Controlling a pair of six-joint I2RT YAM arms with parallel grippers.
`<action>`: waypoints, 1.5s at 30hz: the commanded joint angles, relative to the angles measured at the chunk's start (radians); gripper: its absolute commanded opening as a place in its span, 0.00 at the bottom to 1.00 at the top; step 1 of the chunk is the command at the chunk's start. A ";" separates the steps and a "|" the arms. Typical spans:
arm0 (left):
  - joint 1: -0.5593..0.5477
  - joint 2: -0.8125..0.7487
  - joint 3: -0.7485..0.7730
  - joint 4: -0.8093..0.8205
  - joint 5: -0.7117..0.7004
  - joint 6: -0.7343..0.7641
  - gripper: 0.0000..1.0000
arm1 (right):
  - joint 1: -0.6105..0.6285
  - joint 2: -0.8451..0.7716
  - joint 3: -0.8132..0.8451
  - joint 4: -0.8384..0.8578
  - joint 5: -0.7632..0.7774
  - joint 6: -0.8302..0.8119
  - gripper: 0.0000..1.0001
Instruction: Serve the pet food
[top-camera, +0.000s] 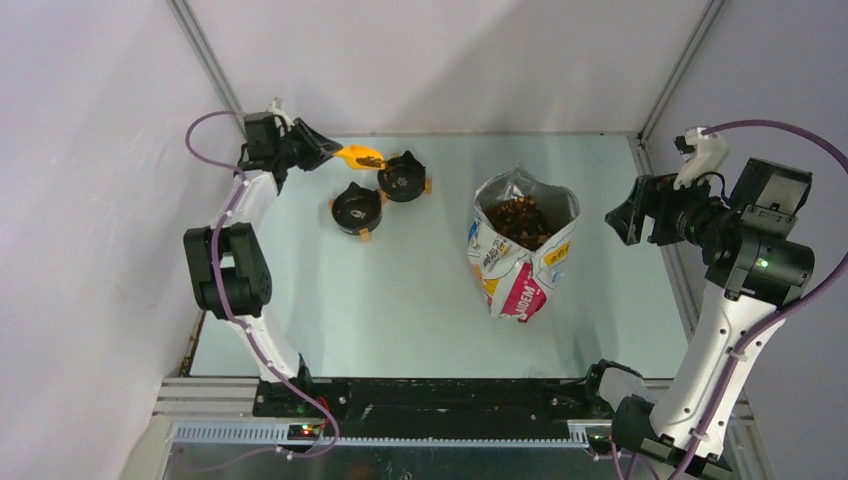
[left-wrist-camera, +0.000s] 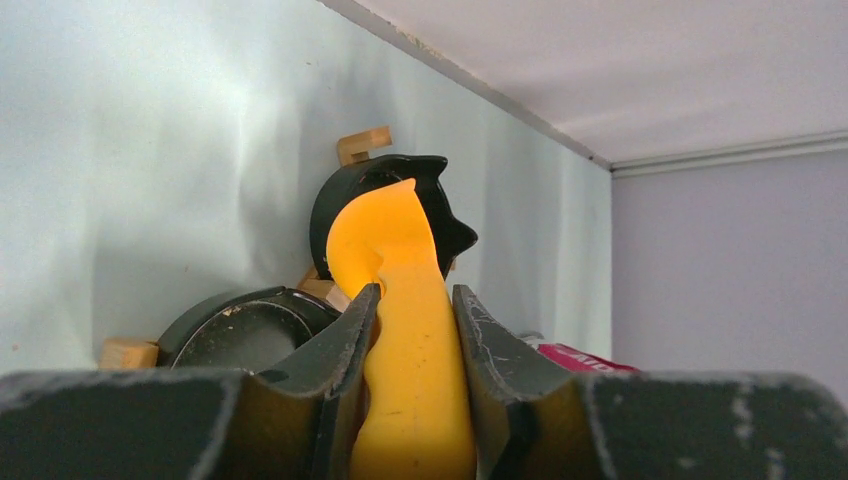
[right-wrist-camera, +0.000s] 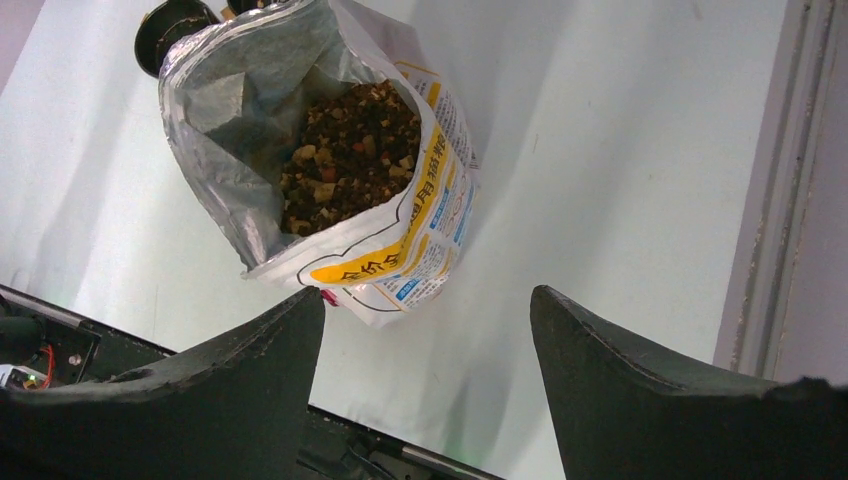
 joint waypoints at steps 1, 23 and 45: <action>-0.062 0.032 0.089 -0.087 -0.050 0.162 0.00 | -0.011 0.003 -0.002 0.017 -0.015 0.009 0.77; -0.370 -0.169 0.187 -0.231 -0.421 0.856 0.00 | -0.022 0.012 -0.003 0.013 -0.034 0.002 0.77; -0.812 -0.511 0.319 -0.472 -0.096 0.738 0.00 | -0.074 0.047 0.015 -0.108 -0.151 -0.009 0.79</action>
